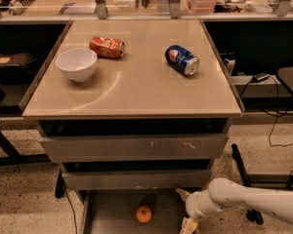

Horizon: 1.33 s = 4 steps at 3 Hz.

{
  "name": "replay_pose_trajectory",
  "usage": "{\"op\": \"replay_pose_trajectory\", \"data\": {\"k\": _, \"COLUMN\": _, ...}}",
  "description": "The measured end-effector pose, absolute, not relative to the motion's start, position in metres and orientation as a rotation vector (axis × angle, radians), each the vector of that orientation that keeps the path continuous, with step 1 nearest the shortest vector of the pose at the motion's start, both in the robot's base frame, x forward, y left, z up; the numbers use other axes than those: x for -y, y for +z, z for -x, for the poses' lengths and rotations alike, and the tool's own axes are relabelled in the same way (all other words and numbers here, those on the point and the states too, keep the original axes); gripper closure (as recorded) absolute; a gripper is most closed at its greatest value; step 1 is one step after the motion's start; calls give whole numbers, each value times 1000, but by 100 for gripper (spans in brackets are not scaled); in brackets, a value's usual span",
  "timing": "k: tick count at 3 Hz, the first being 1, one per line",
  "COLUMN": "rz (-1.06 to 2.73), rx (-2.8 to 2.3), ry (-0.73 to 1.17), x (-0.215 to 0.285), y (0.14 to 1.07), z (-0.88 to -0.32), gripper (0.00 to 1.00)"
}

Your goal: Pick orange from bottom drawer and place on counter

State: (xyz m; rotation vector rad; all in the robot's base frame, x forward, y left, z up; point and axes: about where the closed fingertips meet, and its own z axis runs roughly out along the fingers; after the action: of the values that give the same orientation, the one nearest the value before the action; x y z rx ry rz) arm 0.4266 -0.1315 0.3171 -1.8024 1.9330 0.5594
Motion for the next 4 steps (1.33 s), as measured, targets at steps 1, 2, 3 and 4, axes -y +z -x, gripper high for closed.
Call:
{"op": "replay_pose_trajectory", "data": {"k": 1, "rz": 1740, "rx": -1876, "ry": 617, "x": 134, "y": 267, "z": -437, "gripper": 0}}
{"op": "replay_pose_trajectory", "data": {"k": 2, "rz": 1646, "rx": -1881, "ry": 693, "x": 138, "y": 212, "z": -447, "gripper": 0}}
{"op": "replay_pose_trajectory", "data": {"k": 3, "rz": 1565, "rx": -1921, "ry": 724, "x": 143, "y": 184, "z": -457, "gripper": 0}}
{"op": "replay_pose_trajectory", "data": {"k": 4, "rz": 1553, "rx": -1926, "ry": 713, "x": 146, "y": 181, "z": -463, "gripper": 0}}
